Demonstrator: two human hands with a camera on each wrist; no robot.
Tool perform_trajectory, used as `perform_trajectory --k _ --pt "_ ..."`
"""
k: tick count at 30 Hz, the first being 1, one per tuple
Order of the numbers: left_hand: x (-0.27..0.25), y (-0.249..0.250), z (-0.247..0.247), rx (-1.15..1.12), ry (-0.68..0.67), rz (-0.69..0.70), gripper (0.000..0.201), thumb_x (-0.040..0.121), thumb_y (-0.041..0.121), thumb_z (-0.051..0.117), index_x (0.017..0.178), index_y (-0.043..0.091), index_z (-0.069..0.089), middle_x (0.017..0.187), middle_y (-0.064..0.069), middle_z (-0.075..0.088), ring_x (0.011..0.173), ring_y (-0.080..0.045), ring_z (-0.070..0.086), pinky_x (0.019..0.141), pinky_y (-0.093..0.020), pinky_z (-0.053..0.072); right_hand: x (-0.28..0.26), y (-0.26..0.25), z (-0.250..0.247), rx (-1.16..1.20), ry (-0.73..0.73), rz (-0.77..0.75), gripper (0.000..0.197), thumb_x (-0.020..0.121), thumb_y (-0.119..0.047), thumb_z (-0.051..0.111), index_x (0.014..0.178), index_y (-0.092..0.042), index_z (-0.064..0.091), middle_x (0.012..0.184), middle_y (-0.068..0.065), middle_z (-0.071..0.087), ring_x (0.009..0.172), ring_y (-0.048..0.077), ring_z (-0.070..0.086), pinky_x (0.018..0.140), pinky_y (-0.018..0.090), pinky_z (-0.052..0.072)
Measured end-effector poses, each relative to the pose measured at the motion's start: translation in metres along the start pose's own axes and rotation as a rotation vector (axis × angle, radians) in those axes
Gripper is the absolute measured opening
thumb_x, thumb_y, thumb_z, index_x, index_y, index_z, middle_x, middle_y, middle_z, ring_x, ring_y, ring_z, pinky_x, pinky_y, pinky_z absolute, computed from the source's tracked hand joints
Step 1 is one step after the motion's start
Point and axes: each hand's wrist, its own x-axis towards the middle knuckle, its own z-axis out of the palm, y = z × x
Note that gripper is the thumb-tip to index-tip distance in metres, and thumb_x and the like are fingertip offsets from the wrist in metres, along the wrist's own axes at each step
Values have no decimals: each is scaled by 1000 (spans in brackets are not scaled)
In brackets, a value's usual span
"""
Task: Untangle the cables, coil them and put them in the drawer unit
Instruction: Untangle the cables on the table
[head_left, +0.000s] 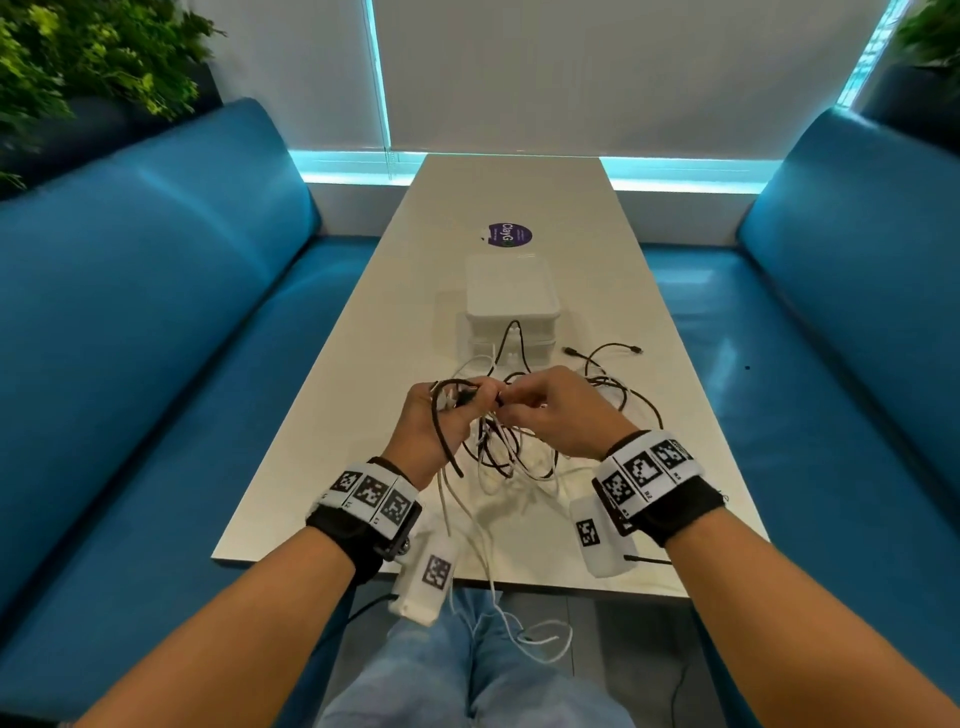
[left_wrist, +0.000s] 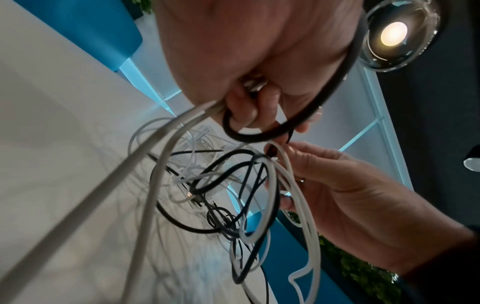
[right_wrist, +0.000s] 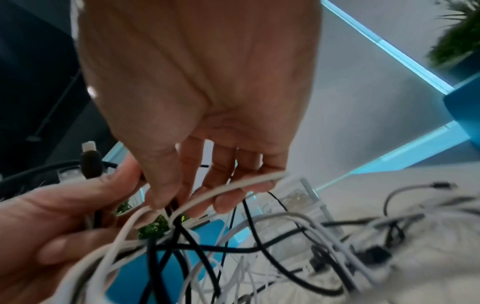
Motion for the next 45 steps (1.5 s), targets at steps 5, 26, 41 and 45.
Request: perform_trajectory --k 5,26,41,45 --pt "6 -9 -4 187 -87 62 26 74 13 82 98 17 74 79 4 72 75 -9 66 73 -24 54 3 5 -1 4 79 -15 8 85 -18 68 85 -17 76 76 -3 71 71 9 63 69 24 48" --pt "25 -4 10 165 -82 44 16 73 10 81 85 18 75 79 5 69 75 -3 62 76 -18 50 -1 -30 -48 408 312 3 10 94 -4 55 96 -5 65 88 21 69 75 28 69 69 34 61" --pt "29 -31 17 247 -124 -152 15 81 23 75 96 19 77 90 1 74 76 -4 65 62 -18 49 -4 -48 -58 542 346 -121 21 96 1 48 89 -10 64 82 11 67 67 18 68 66 29 60" --pt "34 -36 14 298 -44 -151 12 79 31 77 89 24 78 82 10 73 72 2 63 72 -19 45 -3 -48 -54 610 385 -146 24 97 1 47 87 -13 64 81 8 67 69 18 69 66 27 59"
